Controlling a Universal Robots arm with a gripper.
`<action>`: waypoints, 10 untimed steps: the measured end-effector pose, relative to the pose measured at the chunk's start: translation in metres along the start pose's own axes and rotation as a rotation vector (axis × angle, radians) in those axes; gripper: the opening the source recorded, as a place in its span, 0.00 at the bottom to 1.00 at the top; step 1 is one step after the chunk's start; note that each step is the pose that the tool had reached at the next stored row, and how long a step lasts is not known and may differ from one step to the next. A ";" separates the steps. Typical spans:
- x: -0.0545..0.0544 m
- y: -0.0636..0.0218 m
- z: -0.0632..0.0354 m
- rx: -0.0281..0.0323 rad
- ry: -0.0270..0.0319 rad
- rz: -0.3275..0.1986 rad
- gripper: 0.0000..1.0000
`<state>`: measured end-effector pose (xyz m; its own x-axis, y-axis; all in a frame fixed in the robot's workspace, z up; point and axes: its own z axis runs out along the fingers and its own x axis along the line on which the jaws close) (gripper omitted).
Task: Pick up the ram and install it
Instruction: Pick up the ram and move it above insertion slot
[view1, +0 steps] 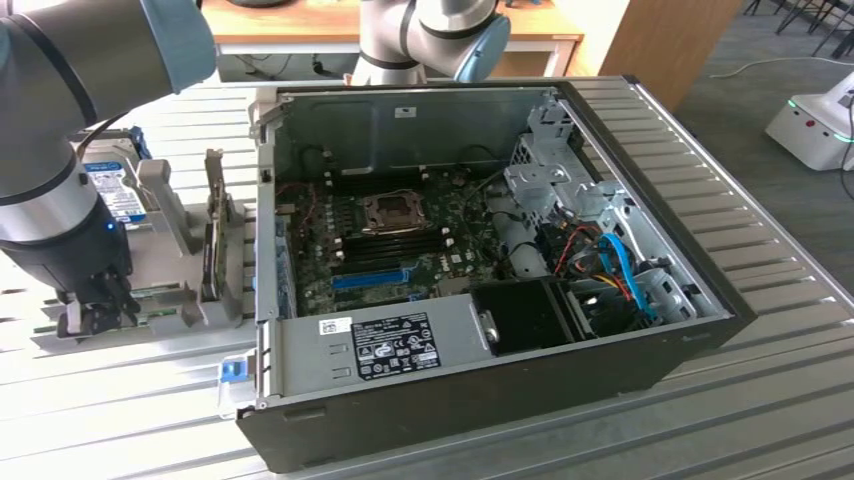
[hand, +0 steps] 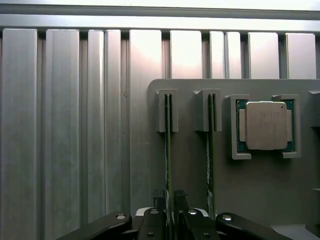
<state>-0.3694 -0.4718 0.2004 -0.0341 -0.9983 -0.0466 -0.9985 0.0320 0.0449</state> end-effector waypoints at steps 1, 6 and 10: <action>0.000 -0.0001 0.0000 -0.0001 0.0001 -0.001 0.21; 0.000 -0.0003 0.0000 -0.0002 0.0002 -0.004 0.21; 0.000 -0.0003 0.0000 -0.0002 0.0002 -0.004 0.21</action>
<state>-0.3692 -0.4719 0.2004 -0.0305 -0.9984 -0.0466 -0.9986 0.0284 0.0450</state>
